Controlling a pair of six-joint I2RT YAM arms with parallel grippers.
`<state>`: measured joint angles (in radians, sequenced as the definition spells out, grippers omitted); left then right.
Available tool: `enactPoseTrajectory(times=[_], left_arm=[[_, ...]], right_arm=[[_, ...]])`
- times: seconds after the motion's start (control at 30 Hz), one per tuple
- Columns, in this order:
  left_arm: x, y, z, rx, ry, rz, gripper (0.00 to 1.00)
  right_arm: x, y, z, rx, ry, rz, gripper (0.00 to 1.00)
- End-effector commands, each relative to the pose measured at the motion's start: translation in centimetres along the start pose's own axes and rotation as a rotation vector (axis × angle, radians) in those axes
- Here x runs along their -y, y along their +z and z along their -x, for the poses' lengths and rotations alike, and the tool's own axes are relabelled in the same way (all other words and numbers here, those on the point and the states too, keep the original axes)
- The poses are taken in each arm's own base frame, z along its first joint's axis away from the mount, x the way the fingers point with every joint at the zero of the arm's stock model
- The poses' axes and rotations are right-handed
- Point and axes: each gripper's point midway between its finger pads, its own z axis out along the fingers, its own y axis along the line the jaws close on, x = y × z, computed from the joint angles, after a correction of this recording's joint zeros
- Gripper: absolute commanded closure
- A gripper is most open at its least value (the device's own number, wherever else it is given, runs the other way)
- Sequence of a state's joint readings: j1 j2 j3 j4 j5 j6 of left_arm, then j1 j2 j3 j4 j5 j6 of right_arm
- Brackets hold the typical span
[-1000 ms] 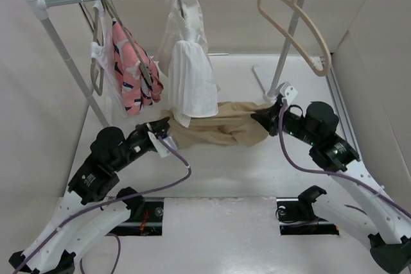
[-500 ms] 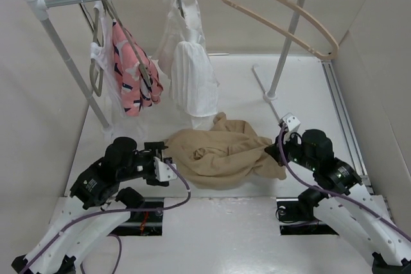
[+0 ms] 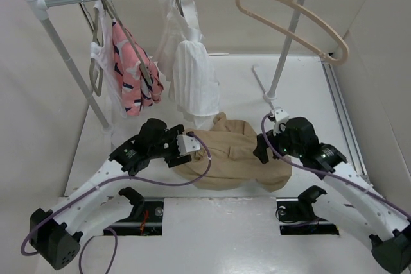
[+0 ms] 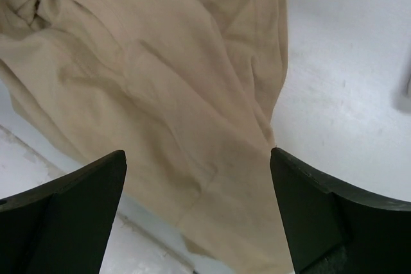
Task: Place the t-shirt on the hanger
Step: Move the tshirt to the center of the board
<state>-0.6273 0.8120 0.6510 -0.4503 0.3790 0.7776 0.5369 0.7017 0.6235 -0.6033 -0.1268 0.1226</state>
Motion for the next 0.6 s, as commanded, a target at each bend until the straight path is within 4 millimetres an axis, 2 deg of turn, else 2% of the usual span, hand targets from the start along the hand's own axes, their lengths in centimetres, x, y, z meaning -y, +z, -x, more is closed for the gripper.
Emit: enactPoseTrajectory(times=[0.0, 0.03, 0.07, 0.13, 0.17, 0.2, 0.3, 0.37, 0.43, 0.47, 0.5, 0.53, 0.57], left_arm=[[-2.7, 1.4, 2.1, 0.11, -0.058, 0.123, 0.35], [-2.5, 2.0, 1.3, 0.103, -0.073, 0.133, 0.35], [-3.2, 2.7, 1.5, 0.125, -0.075, 0.161, 0.35], [-3.0, 3.7, 0.9, 0.115, -0.073, 0.156, 0.34], [-3.1, 4.2, 1.0, 0.11, -0.058, 0.16, 0.33], [-3.1, 5.1, -0.1, 0.055, -0.053, 0.16, 0.31], [-2.5, 6.9, -1.6, -0.025, 0.0, 0.129, 0.28], [-2.4, 7.2, -1.5, -0.018, 0.032, 0.112, 0.28], [-1.4, 7.4, -2.0, -0.023, 0.066, 0.063, 0.28], [-1.3, 7.3, -2.3, -0.034, 0.098, 0.053, 0.39], [-0.9, 7.4, -2.7, -0.046, 0.108, 0.031, 0.56], [-0.3, 7.4, -3.5, -0.071, 0.111, 0.009, 0.74], [-0.1, 7.3, -3.8, -0.082, 0.124, -0.002, 1.0]], right_arm=[[-1.0, 1.0, 5.8, 0.138, -0.119, 0.026, 0.02], [-1.2, 2.4, 5.6, 0.092, -0.161, 0.043, 0.02], [-1.4, 3.1, 6.0, 0.089, -0.183, 0.057, 0.02], [-3.1, 5.3, 5.9, 0.043, -0.251, 0.136, 0.02], [-3.1, 6.1, 5.6, 0.016, -0.294, 0.141, 0.02], [-2.9, 6.7, 5.4, -0.007, -0.311, 0.14, 0.02], [-3.2, 9.6, 2.6, -0.144, -0.365, 0.195, 0.01], [-3.9, 10.1, 1.8, -0.166, -0.393, 0.258, 0.01], [-5.4, 10.0, 1.1, -0.17, -0.404, 0.363, 0.09], [-5.7, 10.0, 0.0, -0.195, -0.402, 0.387, 0.16], [-5.8, 9.9, -0.6, -0.198, -0.408, 0.399, 0.27], [-5.7, 9.7, -0.9, -0.202, -0.396, 0.398, 0.72], [-5.2, 9.2, -1.1, -0.202, -0.372, 0.358, 0.94]])
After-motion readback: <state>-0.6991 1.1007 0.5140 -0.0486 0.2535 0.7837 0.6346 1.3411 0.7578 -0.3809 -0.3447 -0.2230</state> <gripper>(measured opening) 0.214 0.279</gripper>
